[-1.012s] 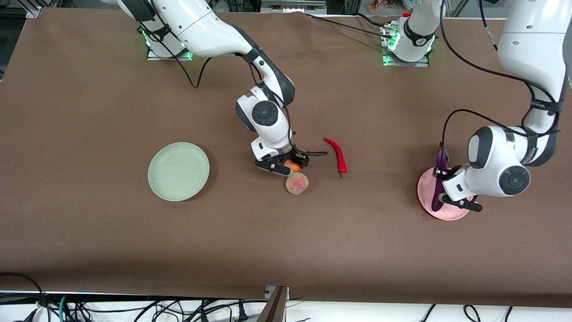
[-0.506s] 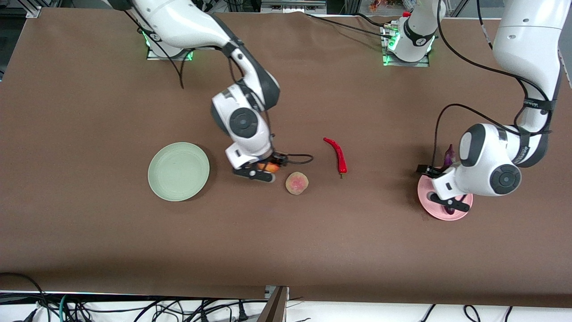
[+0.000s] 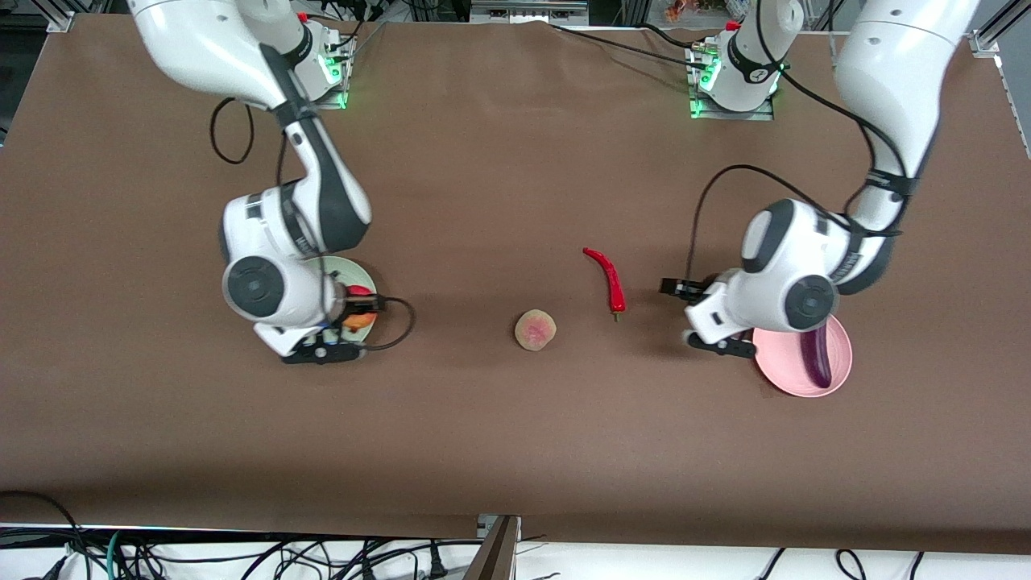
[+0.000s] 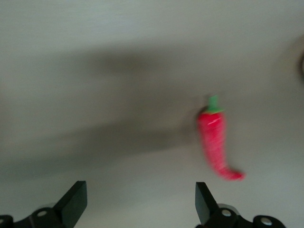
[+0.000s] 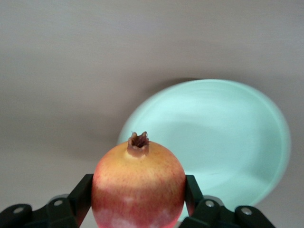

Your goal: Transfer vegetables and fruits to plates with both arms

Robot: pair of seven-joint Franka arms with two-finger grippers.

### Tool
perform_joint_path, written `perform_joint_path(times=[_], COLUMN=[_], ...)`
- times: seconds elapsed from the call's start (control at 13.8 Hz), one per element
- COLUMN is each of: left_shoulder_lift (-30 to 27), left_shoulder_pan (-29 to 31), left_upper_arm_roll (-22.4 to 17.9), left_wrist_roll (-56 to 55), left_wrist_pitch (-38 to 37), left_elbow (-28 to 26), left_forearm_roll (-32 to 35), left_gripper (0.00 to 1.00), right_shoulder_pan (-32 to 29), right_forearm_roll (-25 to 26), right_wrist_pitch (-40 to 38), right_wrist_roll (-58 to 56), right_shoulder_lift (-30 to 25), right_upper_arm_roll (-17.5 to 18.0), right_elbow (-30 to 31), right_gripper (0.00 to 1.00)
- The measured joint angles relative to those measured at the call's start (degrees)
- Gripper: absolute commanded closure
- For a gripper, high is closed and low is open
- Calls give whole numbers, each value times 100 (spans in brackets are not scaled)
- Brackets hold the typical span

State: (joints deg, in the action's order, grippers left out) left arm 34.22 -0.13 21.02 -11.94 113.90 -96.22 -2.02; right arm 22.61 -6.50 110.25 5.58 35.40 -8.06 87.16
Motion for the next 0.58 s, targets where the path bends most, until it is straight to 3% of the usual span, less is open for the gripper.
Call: perform_joint_path(times=[0.22, 0.29, 0.43, 0.58], left_shoulder_lift=[367, 547, 803, 855], left_shoulder_pan=[-744, -885, -969, -940], left_upper_arm_roll=[-13, -19, -45, -97], left_wrist_roll=[-823, -965, -1027, -1026], left_wrist_pitch=[905, 1149, 1318, 1317], left_elbow=[-95, -136, -168, -171], left_forearm_roll=[0, 0, 0, 95], left_gripper=[4, 27, 63, 87], right_shoulder_pan=[-185, -239, -261, -243], right_forearm_roll=[-124, -221, -309, -457], right_wrist_pitch=[713, 994, 1289, 1283], right_wrist_roll=[-713, -835, -894, -867], right_shoulder_lift=[1, 4, 4, -28], right_upper_arm_roll=[-240, -241, -239, -224], right_elbow=[615, 835, 1098, 1102], right_gripper=[41, 24, 4, 1])
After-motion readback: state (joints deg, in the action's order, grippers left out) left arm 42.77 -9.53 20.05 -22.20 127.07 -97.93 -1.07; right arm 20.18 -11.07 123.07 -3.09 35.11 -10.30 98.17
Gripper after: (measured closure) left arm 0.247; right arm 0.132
